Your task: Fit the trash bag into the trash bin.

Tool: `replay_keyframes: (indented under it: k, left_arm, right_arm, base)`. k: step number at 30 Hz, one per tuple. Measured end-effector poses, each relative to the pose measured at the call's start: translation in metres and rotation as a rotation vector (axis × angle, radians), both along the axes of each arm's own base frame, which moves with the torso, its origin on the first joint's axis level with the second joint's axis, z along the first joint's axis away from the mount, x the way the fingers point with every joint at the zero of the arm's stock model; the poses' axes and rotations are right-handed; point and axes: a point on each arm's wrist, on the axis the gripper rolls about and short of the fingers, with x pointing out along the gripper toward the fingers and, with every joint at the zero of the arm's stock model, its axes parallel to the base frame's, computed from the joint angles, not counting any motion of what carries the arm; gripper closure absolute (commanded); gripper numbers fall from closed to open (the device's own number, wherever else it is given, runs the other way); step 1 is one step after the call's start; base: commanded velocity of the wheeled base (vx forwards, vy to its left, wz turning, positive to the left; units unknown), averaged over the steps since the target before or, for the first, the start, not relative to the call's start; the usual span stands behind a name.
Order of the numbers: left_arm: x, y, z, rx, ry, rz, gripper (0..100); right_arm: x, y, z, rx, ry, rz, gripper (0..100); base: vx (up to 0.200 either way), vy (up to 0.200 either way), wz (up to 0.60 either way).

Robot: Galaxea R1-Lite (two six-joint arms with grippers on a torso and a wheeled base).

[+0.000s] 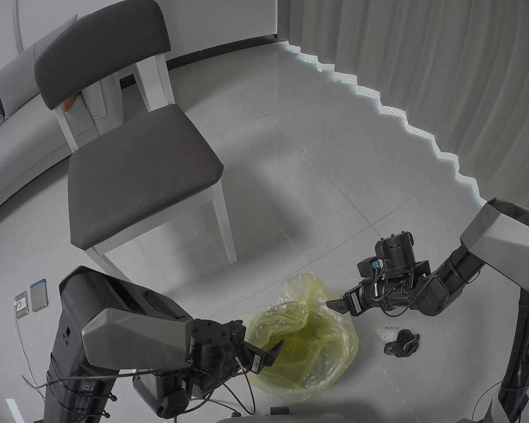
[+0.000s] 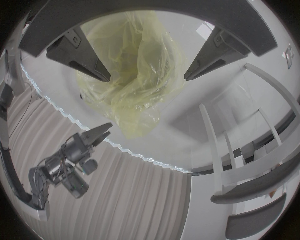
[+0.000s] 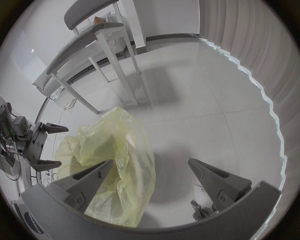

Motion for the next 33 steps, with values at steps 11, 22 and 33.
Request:
replay_keyframes:
  k: [11, 22, 33]
  left_arm:
    - [0.008, 0.000, -0.018, 0.052, 0.002, 0.000, 100]
    - [0.023, 0.008, -0.008, -0.040, 0.007, 0.078, 100]
    - [0.045, 0.036, 0.002, -0.080, 0.002, 0.158, 100]
  right_arm:
    - [-0.009, -0.011, -0.001, -0.010, 0.023, -0.018, 0]
    - [-0.011, -0.013, -0.007, -0.014, 0.040, -0.020, 0]
    - [-0.012, -0.011, -0.017, -0.015, 0.051, -0.008, 0]
  base:
    - [0.000, 0.000, 0.00]
    - [0.000, 0.000, 0.00]
    - [0.000, 0.000, 0.00]
